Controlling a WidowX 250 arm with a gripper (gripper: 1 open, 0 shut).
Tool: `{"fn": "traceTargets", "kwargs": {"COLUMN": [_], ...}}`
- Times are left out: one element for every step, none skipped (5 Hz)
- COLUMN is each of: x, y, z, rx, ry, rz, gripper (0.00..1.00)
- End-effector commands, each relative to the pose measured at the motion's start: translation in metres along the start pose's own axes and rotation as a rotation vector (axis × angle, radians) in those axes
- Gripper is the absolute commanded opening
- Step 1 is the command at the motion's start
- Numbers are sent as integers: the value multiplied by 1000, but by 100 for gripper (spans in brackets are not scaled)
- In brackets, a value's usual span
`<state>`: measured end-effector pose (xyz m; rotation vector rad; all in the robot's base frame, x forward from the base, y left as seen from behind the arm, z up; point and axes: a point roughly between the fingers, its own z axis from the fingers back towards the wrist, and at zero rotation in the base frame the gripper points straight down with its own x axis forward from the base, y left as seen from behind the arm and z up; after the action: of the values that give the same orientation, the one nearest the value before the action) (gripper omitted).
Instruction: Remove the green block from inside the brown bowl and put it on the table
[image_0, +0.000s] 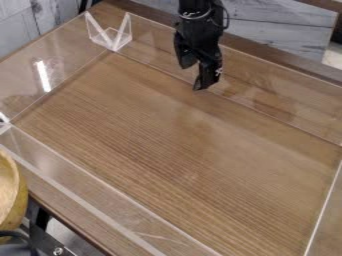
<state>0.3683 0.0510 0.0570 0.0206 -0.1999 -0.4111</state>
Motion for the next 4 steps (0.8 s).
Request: {"fn": "traceTargets", "kwargs": {"x": [6, 3, 1, 0], "y": [9, 11, 14, 16], "z": [14, 11, 8, 4], "rx": [34, 30, 26, 22], "ry": [-53, -52, -50, -49], "rz": [13, 8, 4, 1], "gripper": [100, 100, 100, 100]}}
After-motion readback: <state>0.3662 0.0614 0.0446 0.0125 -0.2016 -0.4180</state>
